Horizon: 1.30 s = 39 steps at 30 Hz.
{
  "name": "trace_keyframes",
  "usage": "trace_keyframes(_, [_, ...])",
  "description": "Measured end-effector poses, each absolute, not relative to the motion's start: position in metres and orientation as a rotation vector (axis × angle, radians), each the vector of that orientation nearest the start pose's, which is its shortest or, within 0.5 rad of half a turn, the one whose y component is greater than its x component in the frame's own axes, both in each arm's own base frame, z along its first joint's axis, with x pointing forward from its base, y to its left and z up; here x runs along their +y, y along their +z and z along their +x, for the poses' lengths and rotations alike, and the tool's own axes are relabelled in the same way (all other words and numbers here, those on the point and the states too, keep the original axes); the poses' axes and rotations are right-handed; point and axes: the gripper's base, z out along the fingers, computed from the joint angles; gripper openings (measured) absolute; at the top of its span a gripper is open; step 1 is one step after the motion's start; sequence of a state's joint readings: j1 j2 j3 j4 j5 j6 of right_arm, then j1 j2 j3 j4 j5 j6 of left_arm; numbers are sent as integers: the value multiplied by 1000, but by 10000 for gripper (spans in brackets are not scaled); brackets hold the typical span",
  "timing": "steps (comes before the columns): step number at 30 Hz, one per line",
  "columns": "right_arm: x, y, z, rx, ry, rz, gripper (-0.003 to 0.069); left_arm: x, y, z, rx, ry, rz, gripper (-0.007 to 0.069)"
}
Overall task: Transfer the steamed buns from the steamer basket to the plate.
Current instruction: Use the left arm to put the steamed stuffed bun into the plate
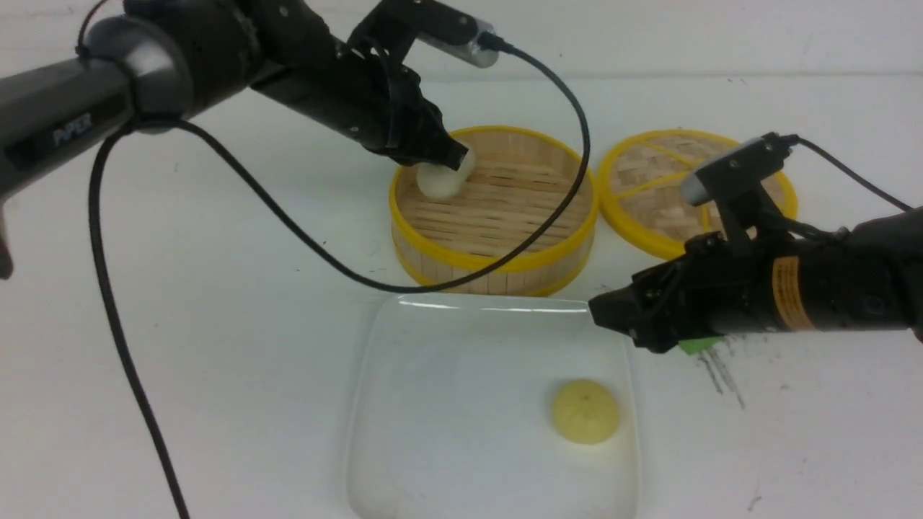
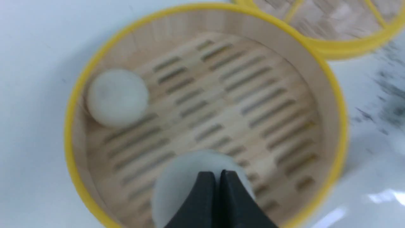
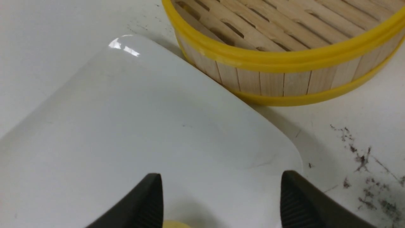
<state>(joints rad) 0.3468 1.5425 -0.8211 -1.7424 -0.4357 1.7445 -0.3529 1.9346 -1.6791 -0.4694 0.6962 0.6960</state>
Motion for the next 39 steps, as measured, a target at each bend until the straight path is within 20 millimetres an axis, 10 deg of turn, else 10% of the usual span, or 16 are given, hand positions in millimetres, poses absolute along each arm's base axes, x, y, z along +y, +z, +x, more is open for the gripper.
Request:
trace_keyframes(16, [140, 221, 277, 2204, 662, -634, 486, -166, 329, 351, 2525, -503, 905, 12])
trace_keyframes(26, [140, 221, 277, 2203, 663, -635, 486, -226, 324, 307, 2560, -345, 1128, 12])
trace_keyframes(39, [142, 222, 276, 2202, 686, -647, 486, -222, 263, 295, 2692, -340, 1117, 12])
